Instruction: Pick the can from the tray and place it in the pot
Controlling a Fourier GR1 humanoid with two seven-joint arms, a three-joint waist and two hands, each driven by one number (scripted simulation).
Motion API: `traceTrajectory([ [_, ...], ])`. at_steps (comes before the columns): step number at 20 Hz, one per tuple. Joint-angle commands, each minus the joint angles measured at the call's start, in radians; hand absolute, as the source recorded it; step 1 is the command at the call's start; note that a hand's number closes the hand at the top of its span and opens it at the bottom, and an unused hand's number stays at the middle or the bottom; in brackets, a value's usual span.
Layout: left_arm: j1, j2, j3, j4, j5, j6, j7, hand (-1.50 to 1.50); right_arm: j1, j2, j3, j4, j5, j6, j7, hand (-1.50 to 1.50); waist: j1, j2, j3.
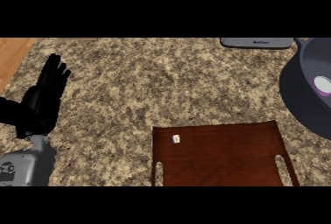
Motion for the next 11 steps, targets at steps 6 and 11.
traceTrajectory([
  [6,0.012,0.009,0.006,0.022,-0.006,-0.006,-0.009,0.0,0.086,-0.067,-0.005,-0.026,-0.017,0.198,-0.086,-1.5,-0.014,-0.001,0.002],
  [11,0.036,-0.001,0.004,-0.013,0.013,-0.017,-0.022,0.0,0.112,-0.054,-0.016,-0.031,-0.035,0.18,-0.075,-1.5,0.001,-0.002,0.005],
])
